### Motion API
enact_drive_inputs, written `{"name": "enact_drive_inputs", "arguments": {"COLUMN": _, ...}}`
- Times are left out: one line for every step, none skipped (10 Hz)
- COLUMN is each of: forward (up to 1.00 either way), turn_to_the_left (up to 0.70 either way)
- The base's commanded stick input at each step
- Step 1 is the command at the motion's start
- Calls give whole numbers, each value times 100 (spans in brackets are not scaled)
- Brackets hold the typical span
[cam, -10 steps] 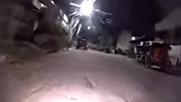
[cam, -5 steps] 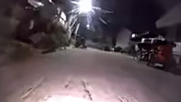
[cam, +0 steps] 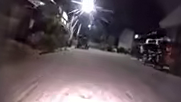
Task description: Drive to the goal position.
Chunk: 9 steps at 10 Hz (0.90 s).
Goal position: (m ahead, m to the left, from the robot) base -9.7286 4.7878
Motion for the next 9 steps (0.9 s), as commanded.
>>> {"name": "enact_drive_inputs", "arguments": {"forward": 85, "turn_to_the_left": 0}}
{"name": "enact_drive_inputs", "arguments": {"forward": 85, "turn_to_the_left": 0}}
{"name": "enact_drive_inputs", "arguments": {"forward": 85, "turn_to_the_left": 0}}
{"name": "enact_drive_inputs", "arguments": {"forward": 85, "turn_to_the_left": 0}}
{"name": "enact_drive_inputs", "arguments": {"forward": 85, "turn_to_the_left": 0}}
{"name": "enact_drive_inputs", "arguments": {"forward": 85, "turn_to_the_left": 0}}
{"name": "enact_drive_inputs", "arguments": {"forward": 85, "turn_to_the_left": 0}}
{"name": "enact_drive_inputs", "arguments": {"forward": 85, "turn_to_the_left": 0}}
{"name": "enact_drive_inputs", "arguments": {"forward": 85, "turn_to_the_left": 0}}
